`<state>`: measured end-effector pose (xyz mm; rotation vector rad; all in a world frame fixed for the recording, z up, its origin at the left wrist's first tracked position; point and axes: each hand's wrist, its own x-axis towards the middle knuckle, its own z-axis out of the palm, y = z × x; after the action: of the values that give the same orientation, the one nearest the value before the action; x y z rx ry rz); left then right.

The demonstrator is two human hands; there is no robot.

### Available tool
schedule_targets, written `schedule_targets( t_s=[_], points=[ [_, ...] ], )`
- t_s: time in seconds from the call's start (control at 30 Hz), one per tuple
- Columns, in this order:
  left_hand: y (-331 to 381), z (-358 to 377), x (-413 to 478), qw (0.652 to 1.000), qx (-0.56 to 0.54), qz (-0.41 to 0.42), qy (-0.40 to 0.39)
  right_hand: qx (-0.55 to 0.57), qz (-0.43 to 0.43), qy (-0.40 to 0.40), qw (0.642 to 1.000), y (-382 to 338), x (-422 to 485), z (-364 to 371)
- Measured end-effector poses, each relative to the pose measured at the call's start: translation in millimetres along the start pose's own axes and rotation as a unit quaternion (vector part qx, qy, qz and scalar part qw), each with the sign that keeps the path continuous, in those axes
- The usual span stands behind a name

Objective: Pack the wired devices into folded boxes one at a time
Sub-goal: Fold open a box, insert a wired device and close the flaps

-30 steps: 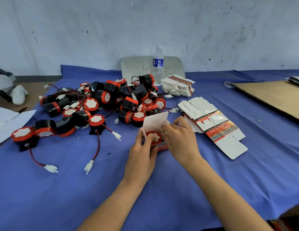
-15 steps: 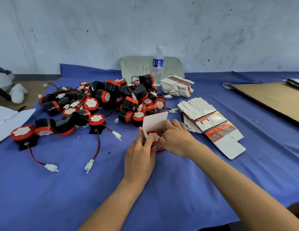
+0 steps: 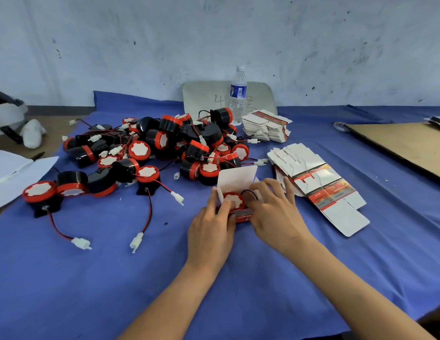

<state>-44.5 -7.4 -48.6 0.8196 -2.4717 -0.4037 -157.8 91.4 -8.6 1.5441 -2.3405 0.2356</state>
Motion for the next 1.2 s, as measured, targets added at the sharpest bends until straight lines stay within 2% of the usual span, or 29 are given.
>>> schedule_targets(
  t_s=[0.17,0.4,0.57,0.67,0.73,0.8,0.97,1.03,1.13,1.2],
  points=[
    [-0.2,-0.7,0.0,1.000,0.005,-0.001,-0.006,-0.028,0.066,-0.072,0.995,-8.8,0.7,2.9],
    [-0.2,-0.8,-0.4,1.000,-0.009,-0.003,-0.010,0.037,0.159,-0.190,0.968,-13.8,21.5,-6.6],
    [0.8,-5.0,-2.3,0.994,-0.099,0.043,0.028,0.034,0.125,-0.286,0.950,-16.0,42.1,-20.8],
    [-0.8,-2.6,-3.0,0.991,-0.117,0.060,0.038,0.042,0.100,-0.333,0.937,-12.5,43.7,-23.4],
    [-0.8,-3.5,-2.9,0.990,-0.113,0.077,0.039,0.065,0.090,-0.301,0.947,-10.3,34.7,-17.6],
    [0.2,-5.2,-2.5,0.987,-0.119,0.096,0.055,0.115,0.090,-0.224,0.964,-9.5,22.4,-11.4],
    [1.6,-2.8,-2.6,0.993,-0.045,0.101,0.053,0.110,0.090,-0.128,0.981,-12.0,7.5,5.7],
    [1.5,-1.4,-2.1,0.993,-0.036,0.099,0.055,0.119,0.073,-0.055,0.989,-11.4,0.2,17.5],
    [1.7,-0.3,-2.6,0.994,-0.059,0.084,0.045,0.208,0.046,0.046,0.976,-13.7,-11.4,30.2],
    [0.2,0.6,-2.7,0.993,-0.080,0.070,0.040,0.225,0.044,0.138,0.963,-13.4,-13.4,31.9]
  ],
)
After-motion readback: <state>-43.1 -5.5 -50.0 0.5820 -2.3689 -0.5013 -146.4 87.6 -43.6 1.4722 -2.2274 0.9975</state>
